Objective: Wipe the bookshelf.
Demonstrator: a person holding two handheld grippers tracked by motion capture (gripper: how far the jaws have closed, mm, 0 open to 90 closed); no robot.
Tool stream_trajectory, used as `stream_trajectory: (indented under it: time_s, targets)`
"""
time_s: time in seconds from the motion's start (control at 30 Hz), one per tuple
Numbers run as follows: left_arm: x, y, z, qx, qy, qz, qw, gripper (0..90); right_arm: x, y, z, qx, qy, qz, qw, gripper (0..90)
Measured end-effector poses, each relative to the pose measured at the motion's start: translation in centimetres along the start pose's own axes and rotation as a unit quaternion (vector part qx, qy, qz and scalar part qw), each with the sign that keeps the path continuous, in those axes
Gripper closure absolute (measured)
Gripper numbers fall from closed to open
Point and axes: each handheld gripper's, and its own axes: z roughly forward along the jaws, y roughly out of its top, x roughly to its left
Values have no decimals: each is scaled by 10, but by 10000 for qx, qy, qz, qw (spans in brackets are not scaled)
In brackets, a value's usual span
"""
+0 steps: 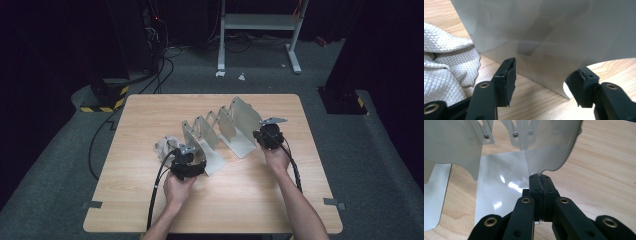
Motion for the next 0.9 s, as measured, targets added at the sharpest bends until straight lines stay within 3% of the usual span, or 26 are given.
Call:
stream_trajectory:
  time_s: [0.23,0.67,0.9]
  targets:
    - [1,1,1,34,-52,58,10000,494,1,-12,-12,-33,10,52,10000,899]
    - [7,2,0,50,-121,-43,9999,582,14,-29,-30,-46,-2,85,10000,900]
    - [20,0,-2,-5,-179,-184,9997,617,21,-35,-35,-70,33,151,9999,898]
